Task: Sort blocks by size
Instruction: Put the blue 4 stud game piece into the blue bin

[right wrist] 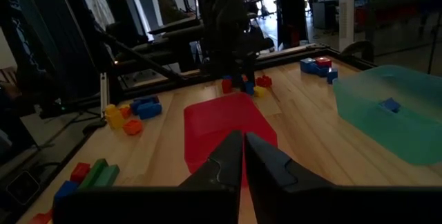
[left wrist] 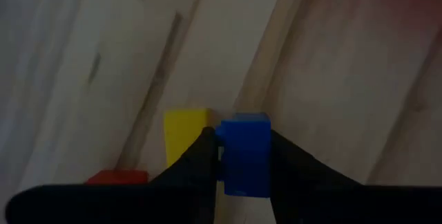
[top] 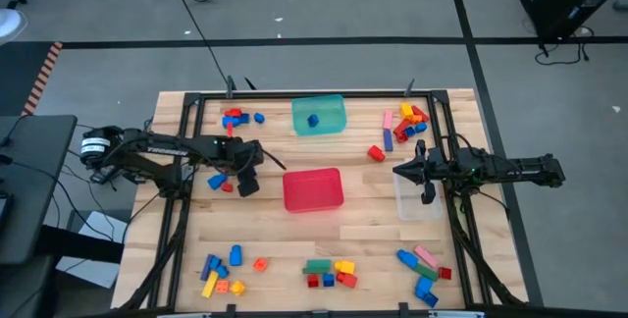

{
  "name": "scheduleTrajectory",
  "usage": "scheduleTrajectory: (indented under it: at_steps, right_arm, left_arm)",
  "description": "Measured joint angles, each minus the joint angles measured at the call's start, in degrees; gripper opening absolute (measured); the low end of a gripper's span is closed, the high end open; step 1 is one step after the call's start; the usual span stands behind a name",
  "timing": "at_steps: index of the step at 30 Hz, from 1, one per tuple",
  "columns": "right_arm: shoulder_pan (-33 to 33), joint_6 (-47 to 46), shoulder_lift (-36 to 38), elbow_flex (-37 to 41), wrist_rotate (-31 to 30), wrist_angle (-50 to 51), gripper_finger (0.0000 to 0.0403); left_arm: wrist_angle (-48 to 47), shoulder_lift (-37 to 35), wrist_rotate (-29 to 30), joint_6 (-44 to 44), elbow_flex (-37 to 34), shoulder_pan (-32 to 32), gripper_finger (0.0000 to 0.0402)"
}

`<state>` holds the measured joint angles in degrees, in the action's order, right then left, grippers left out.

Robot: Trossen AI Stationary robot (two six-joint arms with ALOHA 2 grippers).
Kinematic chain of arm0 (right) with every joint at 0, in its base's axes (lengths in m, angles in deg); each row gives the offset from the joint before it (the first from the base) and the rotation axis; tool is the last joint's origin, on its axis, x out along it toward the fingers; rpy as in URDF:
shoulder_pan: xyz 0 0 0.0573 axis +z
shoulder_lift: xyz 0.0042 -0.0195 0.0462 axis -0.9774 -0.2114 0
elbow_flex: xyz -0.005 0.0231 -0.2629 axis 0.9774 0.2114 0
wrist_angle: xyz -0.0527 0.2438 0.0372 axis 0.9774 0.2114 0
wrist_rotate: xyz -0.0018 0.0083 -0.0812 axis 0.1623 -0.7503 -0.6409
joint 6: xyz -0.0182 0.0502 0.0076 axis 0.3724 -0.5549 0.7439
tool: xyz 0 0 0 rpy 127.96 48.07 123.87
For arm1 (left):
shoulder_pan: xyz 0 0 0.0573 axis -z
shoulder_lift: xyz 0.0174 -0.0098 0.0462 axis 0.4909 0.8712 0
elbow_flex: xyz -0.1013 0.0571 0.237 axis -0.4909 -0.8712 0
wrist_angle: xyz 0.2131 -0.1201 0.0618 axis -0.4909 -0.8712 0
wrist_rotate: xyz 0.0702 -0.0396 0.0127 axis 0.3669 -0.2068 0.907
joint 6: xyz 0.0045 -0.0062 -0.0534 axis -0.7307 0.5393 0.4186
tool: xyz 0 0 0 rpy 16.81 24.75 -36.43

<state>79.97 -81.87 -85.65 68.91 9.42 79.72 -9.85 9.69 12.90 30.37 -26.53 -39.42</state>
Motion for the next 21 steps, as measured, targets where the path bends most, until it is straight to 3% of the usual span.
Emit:
scheduleTrajectory:
  at_steps: [9,13,21]
  right_arm:
    - [0.0,0.0,0.0,0.0,0.0,0.0,0.0028]
    - [0.0,0.0,0.0,0.0,0.0,0.0,0.0028]
    - [0.0,0.0,0.0,0.0,0.0,0.0,0.0032]
  left_arm:
    - [-1.6,0.0,0.5,-0.8,11.1,-0.5,0.0095]
    - [-1.6,0.6,1.2,-1.4,17.0,-3.5,0.0095]
    - [-1.9,12.9,-0.2,-5.8,32.2,-11.2,0.0095]
